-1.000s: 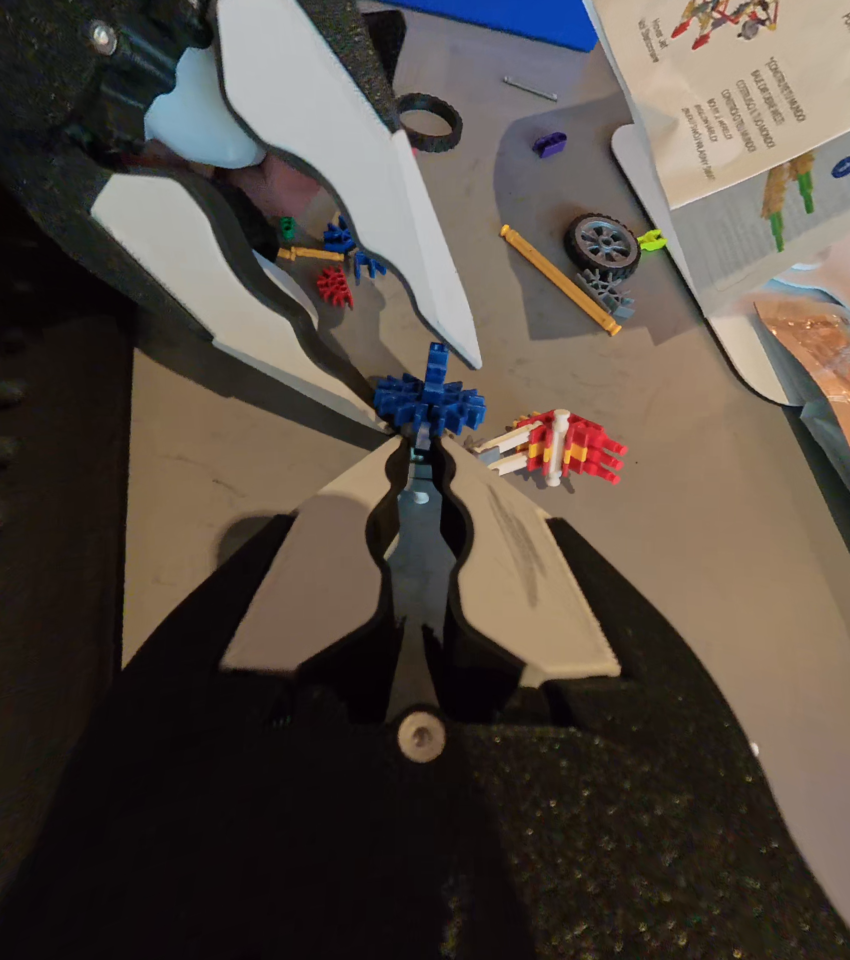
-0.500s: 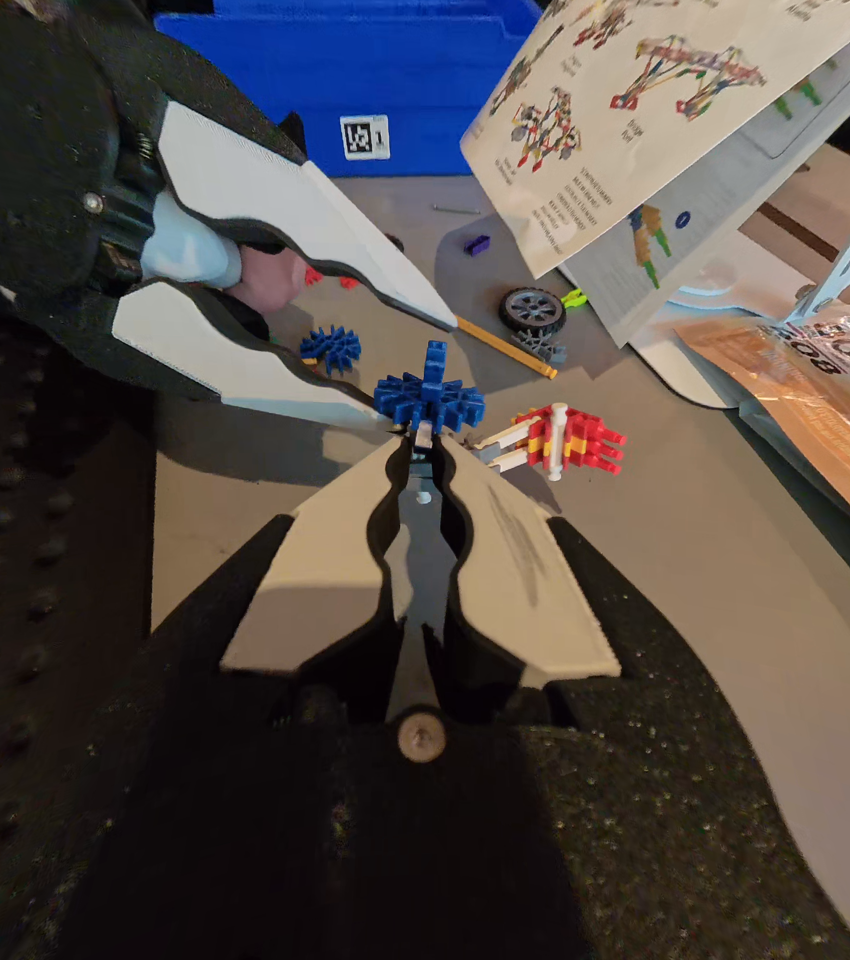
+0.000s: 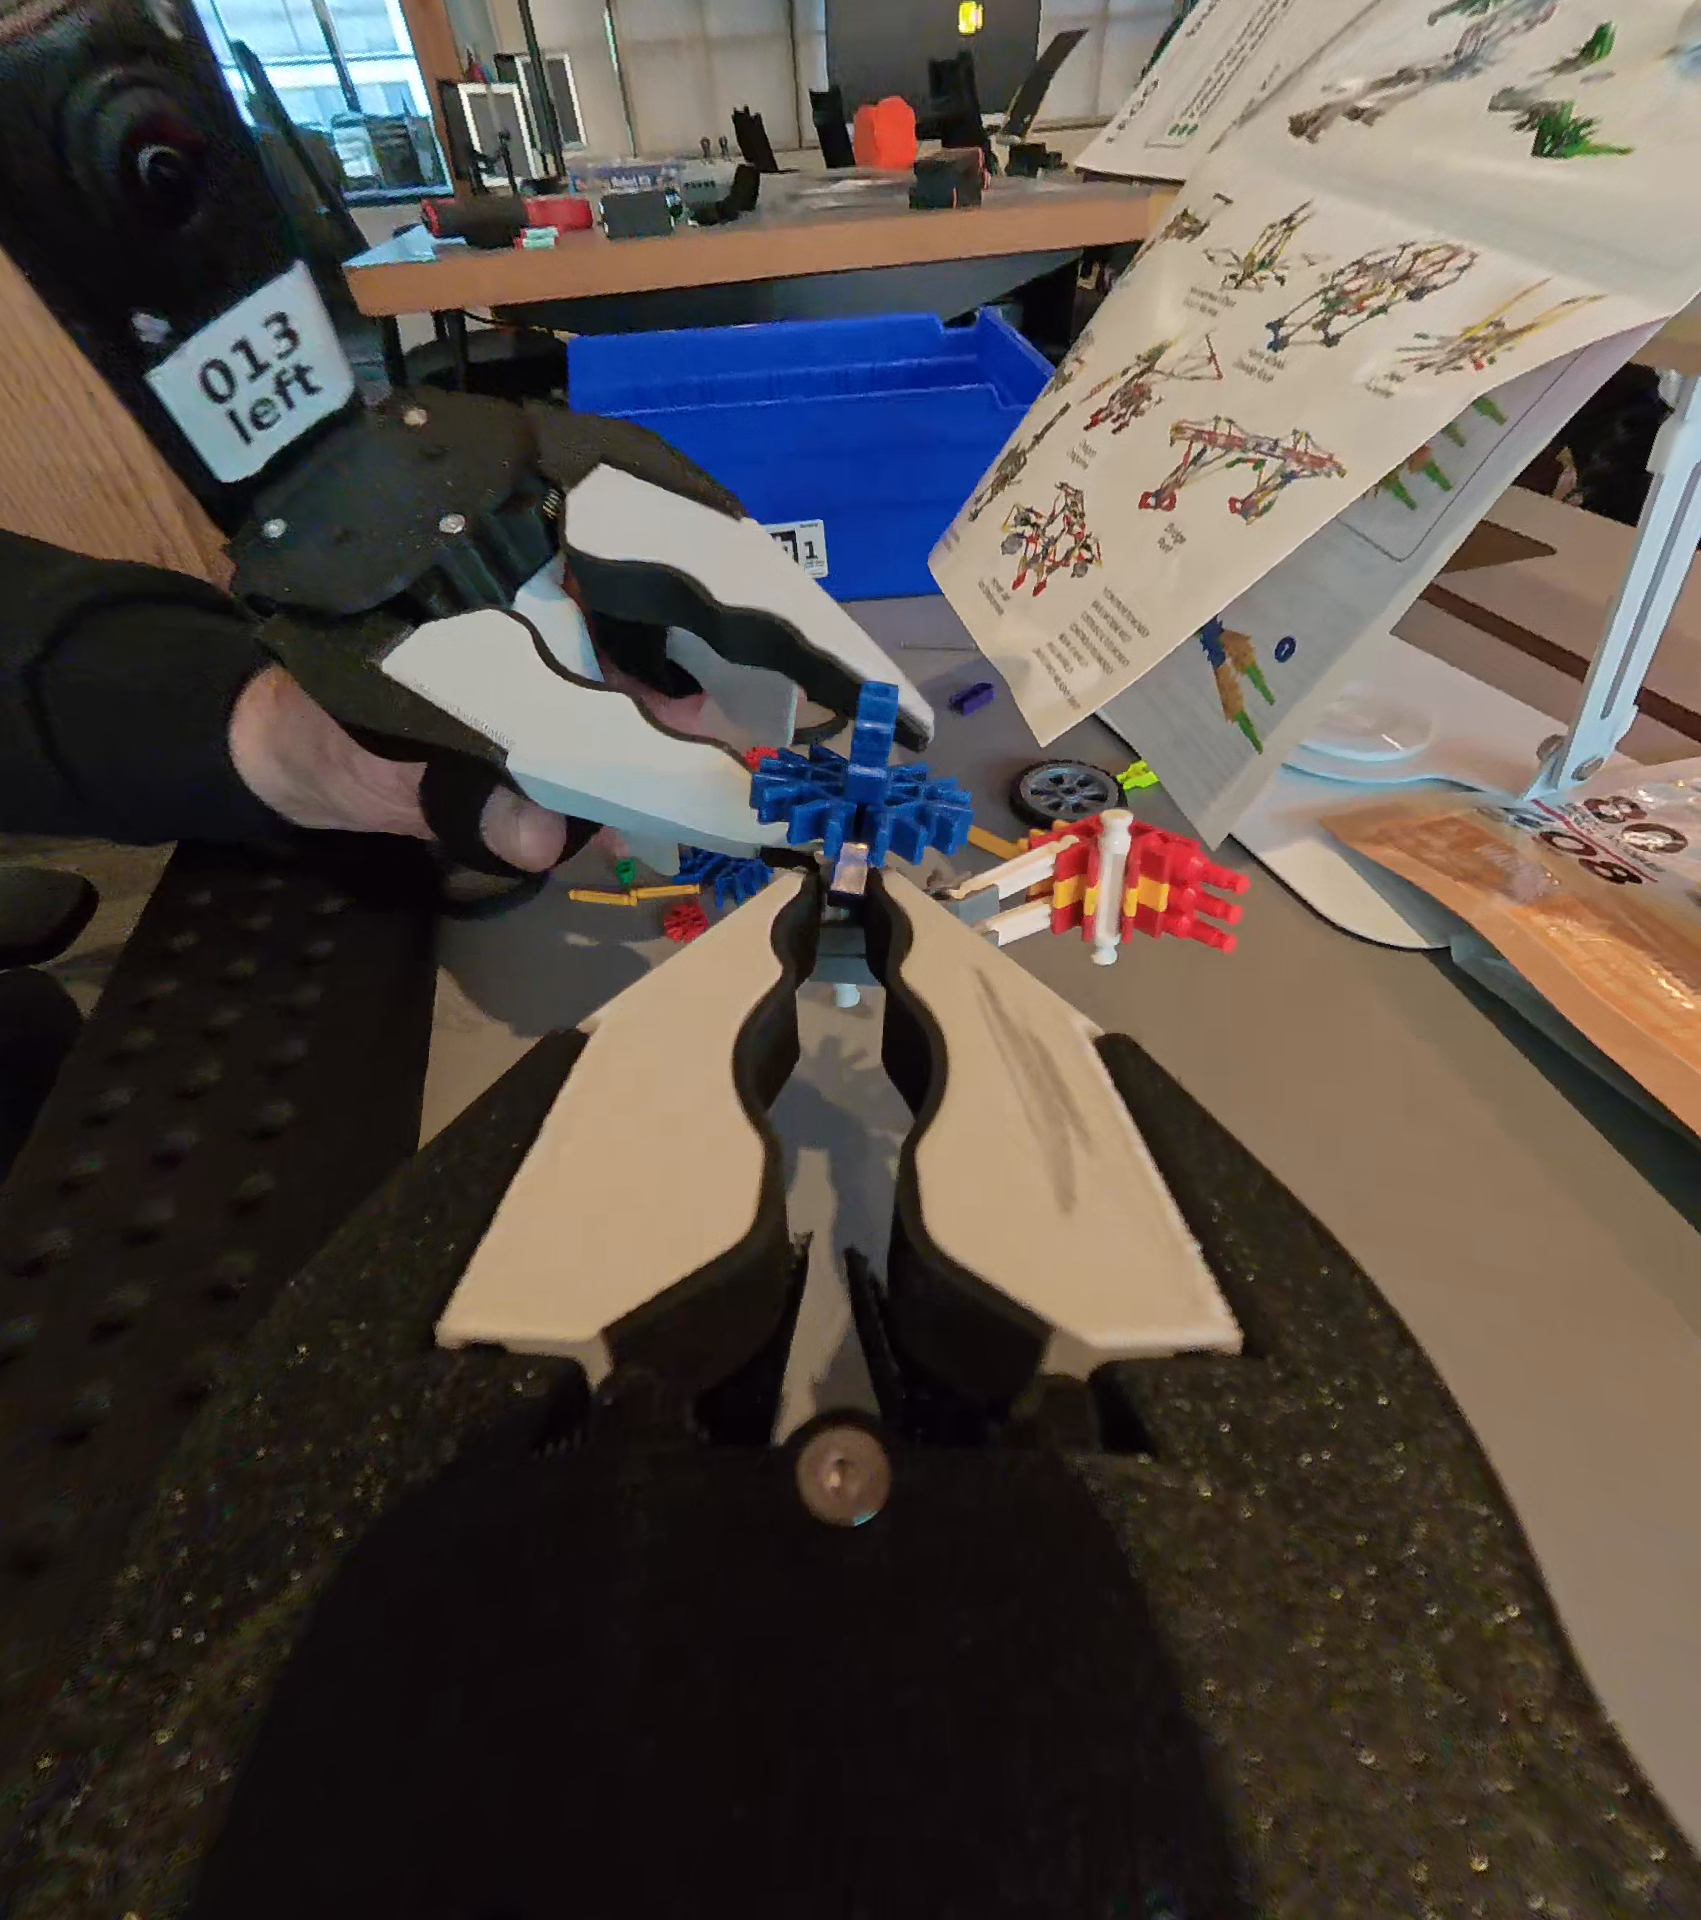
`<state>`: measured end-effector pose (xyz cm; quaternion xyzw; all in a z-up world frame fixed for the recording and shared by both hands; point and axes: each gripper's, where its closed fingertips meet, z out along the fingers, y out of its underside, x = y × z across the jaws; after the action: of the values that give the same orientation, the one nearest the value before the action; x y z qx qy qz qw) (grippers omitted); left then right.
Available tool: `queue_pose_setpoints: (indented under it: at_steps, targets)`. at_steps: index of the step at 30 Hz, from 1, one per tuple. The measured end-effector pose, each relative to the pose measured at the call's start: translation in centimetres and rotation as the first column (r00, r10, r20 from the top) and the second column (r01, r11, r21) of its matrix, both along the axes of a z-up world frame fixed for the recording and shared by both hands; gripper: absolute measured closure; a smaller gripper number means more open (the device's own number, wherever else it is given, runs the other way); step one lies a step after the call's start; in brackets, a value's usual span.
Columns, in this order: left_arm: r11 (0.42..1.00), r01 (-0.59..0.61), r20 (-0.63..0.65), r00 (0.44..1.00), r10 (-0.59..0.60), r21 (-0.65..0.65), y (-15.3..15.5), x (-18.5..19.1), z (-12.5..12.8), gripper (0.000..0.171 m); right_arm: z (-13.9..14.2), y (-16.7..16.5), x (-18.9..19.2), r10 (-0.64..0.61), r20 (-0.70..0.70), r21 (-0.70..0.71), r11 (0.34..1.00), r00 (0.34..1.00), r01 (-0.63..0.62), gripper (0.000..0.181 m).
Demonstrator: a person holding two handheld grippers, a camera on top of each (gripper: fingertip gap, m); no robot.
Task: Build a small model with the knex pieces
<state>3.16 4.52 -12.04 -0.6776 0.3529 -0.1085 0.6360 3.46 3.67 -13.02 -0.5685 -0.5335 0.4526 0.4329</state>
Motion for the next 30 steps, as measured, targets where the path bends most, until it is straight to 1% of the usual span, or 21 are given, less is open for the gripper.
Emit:
queue_pose_setpoints:
  at_steps: [3, 5, 8, 11, 16, 22, 25, 28, 30]
  targets:
    - [0.997, 0.068, 0.084, 0.994, -0.064, -0.043, -0.3, 0.4, 0.2, 0.149, 0.4, -0.2, 0.1, 0.010, -0.020, 0.003, 1.000, 1.000, -0.010, 0.174]
    - [0.990, 0.116, 0.146, 0.984, -0.104, -0.079, -0.4, 0.4, 0.3, 0.149, 0.6, -0.3, 0.2, 0.019, -0.029, 0.007, 1.000, 0.999, -0.019, 0.174]
    - [0.978, 0.176, 0.204, 0.967, -0.151, -0.111, -0.6, 0.4, 0.6, 0.144, 0.9, -0.7, 0.2, 0.037, -0.039, 0.010, 0.999, 0.999, -0.037, 0.174]
    - [0.974, 0.196, 0.215, 0.962, -0.168, -0.115, -0.8, 0.5, 0.7, 0.146, 1.0, -0.8, 0.2, 0.040, -0.044, 0.017, 0.999, 0.998, -0.039, 0.174]
    - [0.971, 0.208, 0.224, 0.958, -0.178, -0.118, -0.8, 0.3, 0.8, 0.142, 1.1, -1.0, 0.2, 0.049, -0.046, 0.018, 0.999, 0.998, -0.048, 0.174]
    - [0.959, 0.256, 0.233, 0.947, -0.223, -0.122, -1.0, 0.4, 0.8, 0.142, 1.2, -1.3, 0.1, 0.059, -0.049, 0.007, 0.998, 0.997, -0.059, 0.174]
    - [0.958, 0.266, 0.215, 0.947, -0.238, -0.109, -1.2, 0.7, 0.9, 0.147, 1.2, -1.3, 0.2, 0.061, -0.052, 0.016, 0.998, 0.997, -0.060, 0.174]
    - [0.960, 0.266, 0.188, 0.951, -0.247, -0.085, -1.6, 1.1, 0.9, 0.158, 1.3, -1.2, 0.3, 0.052, -0.054, 0.023, 0.998, 0.997, -0.051, 0.174]
    - [0.961, 0.265, 0.188, 0.951, -0.246, -0.082, -1.6, 1.2, 1.0, 0.158, 1.4, -1.2, 0.4, 0.056, -0.056, 0.021, 0.998, 0.997, -0.055, 0.175]
